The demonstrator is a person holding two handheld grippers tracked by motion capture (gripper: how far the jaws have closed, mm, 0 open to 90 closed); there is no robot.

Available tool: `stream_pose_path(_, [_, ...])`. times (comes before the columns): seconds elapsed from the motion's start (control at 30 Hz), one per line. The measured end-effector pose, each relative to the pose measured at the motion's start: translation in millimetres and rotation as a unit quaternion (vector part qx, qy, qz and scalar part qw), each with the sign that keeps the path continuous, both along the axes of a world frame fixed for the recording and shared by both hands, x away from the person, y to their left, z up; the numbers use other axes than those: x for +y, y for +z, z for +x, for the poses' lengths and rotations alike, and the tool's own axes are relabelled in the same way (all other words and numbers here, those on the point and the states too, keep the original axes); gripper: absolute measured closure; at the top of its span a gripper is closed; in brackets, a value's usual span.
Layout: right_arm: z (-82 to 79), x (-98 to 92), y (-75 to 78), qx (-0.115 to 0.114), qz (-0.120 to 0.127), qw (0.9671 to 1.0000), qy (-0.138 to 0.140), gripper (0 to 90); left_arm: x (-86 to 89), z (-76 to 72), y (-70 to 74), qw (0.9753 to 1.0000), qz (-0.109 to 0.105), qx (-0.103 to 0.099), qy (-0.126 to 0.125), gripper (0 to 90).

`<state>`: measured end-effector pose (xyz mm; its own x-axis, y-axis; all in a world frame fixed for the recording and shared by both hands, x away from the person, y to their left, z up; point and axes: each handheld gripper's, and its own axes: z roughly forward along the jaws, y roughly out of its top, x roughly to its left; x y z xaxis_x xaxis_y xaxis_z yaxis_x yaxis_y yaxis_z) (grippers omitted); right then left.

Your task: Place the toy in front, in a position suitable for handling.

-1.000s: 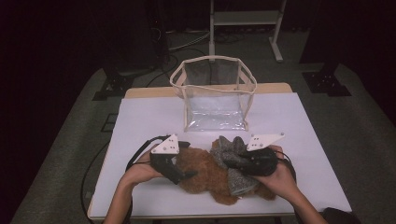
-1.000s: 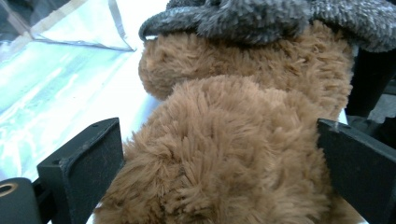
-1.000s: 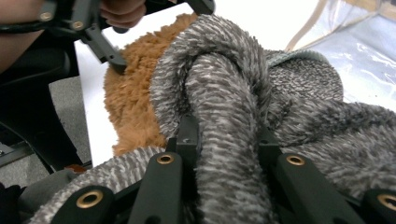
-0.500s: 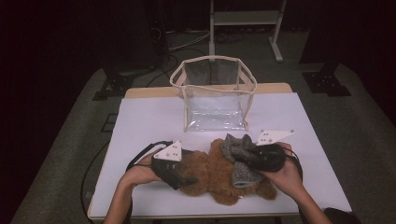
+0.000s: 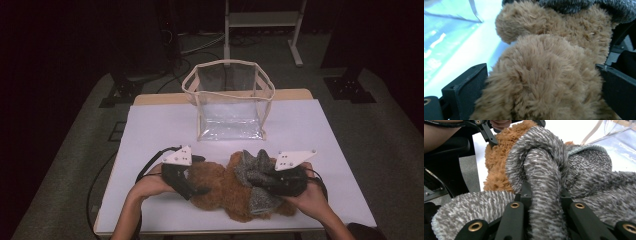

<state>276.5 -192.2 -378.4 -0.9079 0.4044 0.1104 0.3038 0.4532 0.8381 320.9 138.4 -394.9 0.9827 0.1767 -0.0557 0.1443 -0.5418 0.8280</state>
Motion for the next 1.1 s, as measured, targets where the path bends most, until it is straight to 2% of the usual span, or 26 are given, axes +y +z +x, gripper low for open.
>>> stream_pose_path(0.07, [0.8, -0.3, -1.2, 0.002, 0.005, 1.0000, 0.001, 73.4, -4.9, -1.4, -4.5, 0.9999, 0.010, 0.006, -0.012, 0.0])
stream_pose_path(0.2, [2.7, -1.9, -2.4, -0.002, 0.008, 1.0000, -0.005, 73.1, -12.0, -3.7, -6.8, 0.9995, 0.022, -0.005, -0.020, 0.0])
stream_pose_path(0.27, [5.1, -3.7, -3.3, 0.000, 0.013, 0.9999, -0.007, 72.7, -13.3, -3.5, -7.3, 0.9996, 0.023, -0.011, -0.014, 1.3])
stream_pose_path(0.37, [9.5, -7.7, -2.6, 0.000, 0.012, 0.9998, -0.015, 72.3, -17.1, -3.0, -7.2, 0.9996, 0.021, -0.019, -0.001, 8.5])
stream_pose_path(0.5, [16.5, -12.9, 2.2, 0.007, 0.009, 0.9995, -0.028, 72.2, -26.6, -2.3, -6.8, 0.9989, 0.031, -0.034, 0.003, 8.8])
stream_pose_path(0.63, [26.3, -15.3, 13.1, -0.002, -0.005, 0.9988, -0.049, 72.8, -42.9, -2.7, -5.2, 0.9975, 0.045, -0.052, 0.012, 8.9])
stream_pose_path(0.77, [37.5, -10.7, 20.6, -0.001, -0.002, 0.9988, -0.049, 72.8, -54.7, -3.3, -5.0, 0.9965, 0.051, -0.063, 0.020, 8.9])
stream_pose_path(0.87, [41.7, -3.4, 17.8, 0.010, -0.006, 0.9991, -0.040, 72.7, -53.3, -6.2, -3.6, 0.9963, 0.052, -0.065, 0.018, 8.8])
stream_pose_path(0.97, [38.5, 4.6, 3.5, 0.025, -0.025, 0.9992, -0.021, 73.0, -44.7, -6.3, -0.8, 0.9970, 0.052, -0.057, 0.005, 6.3])
stream_pose_path(1.03, [32.4, 5.3, -4.2, 0.035, -0.011, 0.9992, -0.015, 73.5, -38.6, -6.4, -1.0, 0.9978, 0.040, -0.053, -0.007, 4.3])
stream_pose_path(1.1, [25.9, 2.9, -4.7, 0.035, -0.008, 0.9993, -0.014, 73.9, -34.0, -6.5, -1.5, 0.9986, 0.023, -0.047, -0.012, 3.2])
